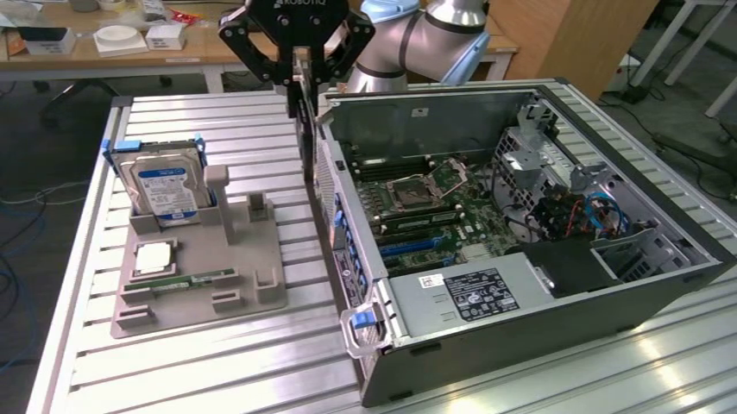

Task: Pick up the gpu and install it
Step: 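Pick up the gpu and move the gpu toward the slot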

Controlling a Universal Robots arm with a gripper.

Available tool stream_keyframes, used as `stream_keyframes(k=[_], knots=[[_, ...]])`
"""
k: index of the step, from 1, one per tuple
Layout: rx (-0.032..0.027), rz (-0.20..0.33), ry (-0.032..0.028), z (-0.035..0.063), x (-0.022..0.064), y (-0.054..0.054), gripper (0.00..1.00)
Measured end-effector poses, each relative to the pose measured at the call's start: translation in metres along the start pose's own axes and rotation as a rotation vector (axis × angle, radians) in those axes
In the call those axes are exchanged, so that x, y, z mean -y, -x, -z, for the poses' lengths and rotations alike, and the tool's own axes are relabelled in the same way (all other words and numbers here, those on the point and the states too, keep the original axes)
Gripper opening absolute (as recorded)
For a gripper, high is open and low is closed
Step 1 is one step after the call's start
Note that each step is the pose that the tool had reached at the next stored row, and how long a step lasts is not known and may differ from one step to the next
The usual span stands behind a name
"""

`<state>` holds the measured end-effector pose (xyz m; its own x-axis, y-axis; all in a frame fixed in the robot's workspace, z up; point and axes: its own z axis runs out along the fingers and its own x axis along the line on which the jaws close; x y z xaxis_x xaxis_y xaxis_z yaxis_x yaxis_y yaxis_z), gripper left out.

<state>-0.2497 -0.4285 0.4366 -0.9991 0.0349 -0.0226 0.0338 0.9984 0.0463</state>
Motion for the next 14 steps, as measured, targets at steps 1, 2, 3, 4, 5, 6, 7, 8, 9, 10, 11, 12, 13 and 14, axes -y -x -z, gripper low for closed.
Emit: stream_keyframes(k=[1,2,3,4,5,6,7,8,9,10,11,12,13,14], knots=[[0.0,0.0,0.0,0.0,0.0,0.0007,0.26],[0.0,0.0,0.0,0.0,0.0001,0.0014,0.26],[0.0,0.0,0.0,-0.0001,0.0001,0.0022,0.26],[0.0,0.0,0.0,-0.0001,0.0001,0.0029,0.26],[0.0,0.0,0.0,-0.0001,0.0001,0.0036,0.26],[0.0,0.0,0.0,-0.0001,0.0002,0.0043,0.26],[0.0,0.0,0.0,-0.0001,0.0002,0.005,0.26],[0.0,0.0,0.0,-0.0001,0.0003,0.0057,0.26],[0.0,0.0,0.0001,-0.0001,0.0003,0.0064,0.26],[0.0,0.0,0.0,-0.0001,0.0004,0.0071,0.26],[-0.0001,0.0,0.0,-0.0002,0.0004,0.0078,0.26],[0.0,0.0,0.0,-0.0002,0.0005,0.0085,0.26],[0.0,0.0,0.0,-0.0002,0.0005,0.0091,0.26],[0.0,0.0,0.0,-0.0002,0.0006,0.0098,0.26]])
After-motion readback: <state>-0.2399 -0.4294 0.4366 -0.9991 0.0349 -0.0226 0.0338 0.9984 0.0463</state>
